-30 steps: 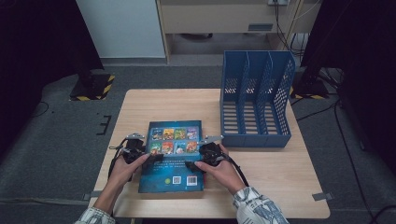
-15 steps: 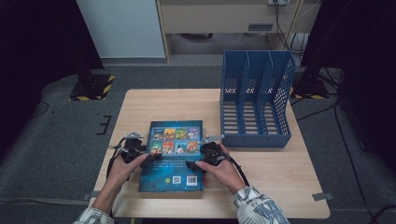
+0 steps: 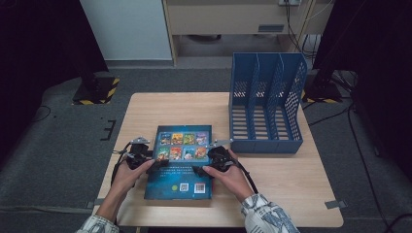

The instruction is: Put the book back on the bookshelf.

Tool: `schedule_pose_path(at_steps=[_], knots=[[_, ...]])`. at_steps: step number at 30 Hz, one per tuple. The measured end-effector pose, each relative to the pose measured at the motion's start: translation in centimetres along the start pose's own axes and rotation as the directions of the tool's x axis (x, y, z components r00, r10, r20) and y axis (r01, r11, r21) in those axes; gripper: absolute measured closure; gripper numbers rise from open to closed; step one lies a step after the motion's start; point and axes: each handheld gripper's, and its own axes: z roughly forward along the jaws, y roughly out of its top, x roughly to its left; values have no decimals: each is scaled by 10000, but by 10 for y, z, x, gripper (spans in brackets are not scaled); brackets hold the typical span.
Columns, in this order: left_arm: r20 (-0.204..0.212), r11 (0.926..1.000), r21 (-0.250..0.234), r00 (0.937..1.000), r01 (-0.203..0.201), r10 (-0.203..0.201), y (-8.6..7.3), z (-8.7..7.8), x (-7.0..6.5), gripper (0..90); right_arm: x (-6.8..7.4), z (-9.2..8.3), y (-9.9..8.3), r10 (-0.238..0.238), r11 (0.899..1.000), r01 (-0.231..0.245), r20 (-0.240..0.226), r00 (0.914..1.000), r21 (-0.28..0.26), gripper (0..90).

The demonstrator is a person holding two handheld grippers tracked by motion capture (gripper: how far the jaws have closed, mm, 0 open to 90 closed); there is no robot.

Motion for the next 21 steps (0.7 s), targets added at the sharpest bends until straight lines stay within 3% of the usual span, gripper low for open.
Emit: schedule_pose_path(at_steps=[12, 21], knots=[[-274, 9991, -346, 9993, -245, 236, 9, -12, -5, 145, 5, -9, 14, -456, 9990, 454, 678, 9967, 49, 43], [-365, 9975, -536, 9984, -460, 441, 16, -17, -8, 198, 3, -14, 19, -471, 9989, 475, 743, 9961, -29, 63]])
